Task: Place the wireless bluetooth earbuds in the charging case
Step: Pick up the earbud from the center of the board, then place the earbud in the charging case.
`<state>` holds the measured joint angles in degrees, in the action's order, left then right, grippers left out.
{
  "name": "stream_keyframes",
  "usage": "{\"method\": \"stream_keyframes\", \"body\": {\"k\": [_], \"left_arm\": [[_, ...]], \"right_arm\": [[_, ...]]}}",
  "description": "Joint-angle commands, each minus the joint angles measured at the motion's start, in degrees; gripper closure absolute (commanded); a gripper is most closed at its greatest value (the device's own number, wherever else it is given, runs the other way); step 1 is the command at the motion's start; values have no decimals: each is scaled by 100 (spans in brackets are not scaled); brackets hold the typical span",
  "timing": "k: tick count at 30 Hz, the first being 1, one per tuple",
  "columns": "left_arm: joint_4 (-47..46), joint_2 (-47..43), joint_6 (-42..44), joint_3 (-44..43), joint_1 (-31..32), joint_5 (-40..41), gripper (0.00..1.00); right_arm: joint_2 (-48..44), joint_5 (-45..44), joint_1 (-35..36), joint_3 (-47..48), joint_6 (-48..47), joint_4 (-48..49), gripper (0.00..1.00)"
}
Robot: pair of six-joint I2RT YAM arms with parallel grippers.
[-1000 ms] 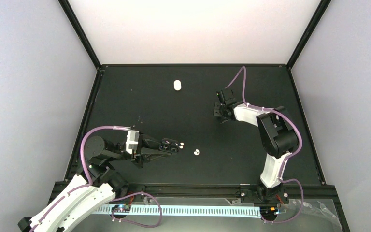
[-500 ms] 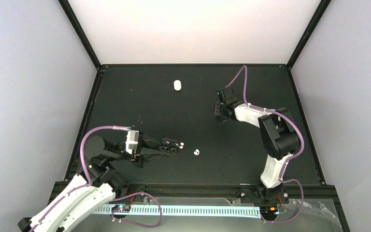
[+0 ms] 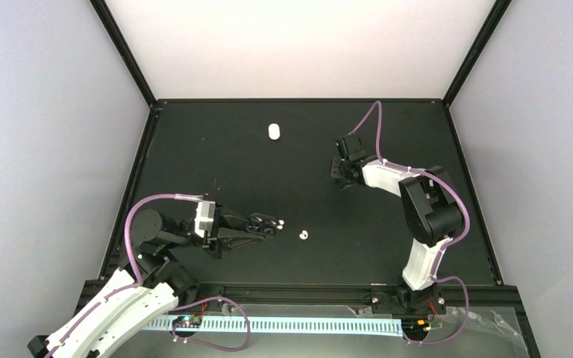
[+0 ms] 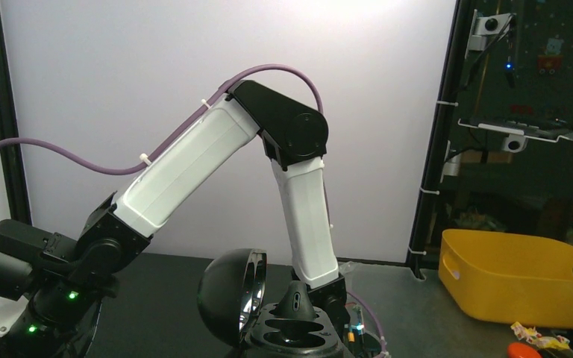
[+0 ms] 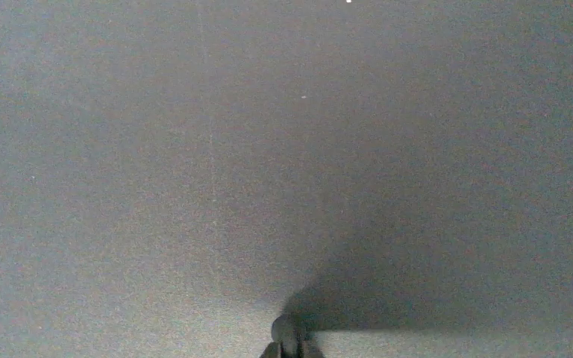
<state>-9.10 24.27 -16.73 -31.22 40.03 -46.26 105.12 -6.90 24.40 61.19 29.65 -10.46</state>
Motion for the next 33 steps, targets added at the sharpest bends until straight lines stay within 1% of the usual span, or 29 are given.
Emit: {"method": "stream_keyframes", "body": {"k": [1,2,9,14,16,18,22,25,28,30,33], "left_arm": [[-172,37,-45,-15,-23,-76,98],[-169,36,-49,-15,-22,-78,98],[-159,24,-40,-15,-23,-71,99],[-153,12,-24,-15,-22,-48,99],[-151,2,-15,-15,-29,-44,98],[-145,-15,6,-15,-22,-33,98],[-127,-74,50,-20,-29,2,99],[-157,-100,52,-22,-26,39,98],[-198,-103,52,-33,-14,41,98],[-218,-105,45,-42,-20,42,99],[-293,-98,8,-63,-13,40,98]], "right_arm": [[-127,47,29,-76,-44,48,98],[-132,41,29,-65,-44,40,99],[-264,84,27,-133,22,59,99],[-840,303,32,-205,96,20,99],[-1250,547,29,-328,129,85,99],[-1833,984,34,-564,120,289,99],[-3084,2543,94,-993,-140,821,99],[-4036,3430,473,-1107,-496,876,99],[-4835,3769,1061,-933,-1071,401,99],[-5244,3850,1495,-645,-1438,-181,99],[-5528,4079,1775,-232,-1747,-873,99]]}}
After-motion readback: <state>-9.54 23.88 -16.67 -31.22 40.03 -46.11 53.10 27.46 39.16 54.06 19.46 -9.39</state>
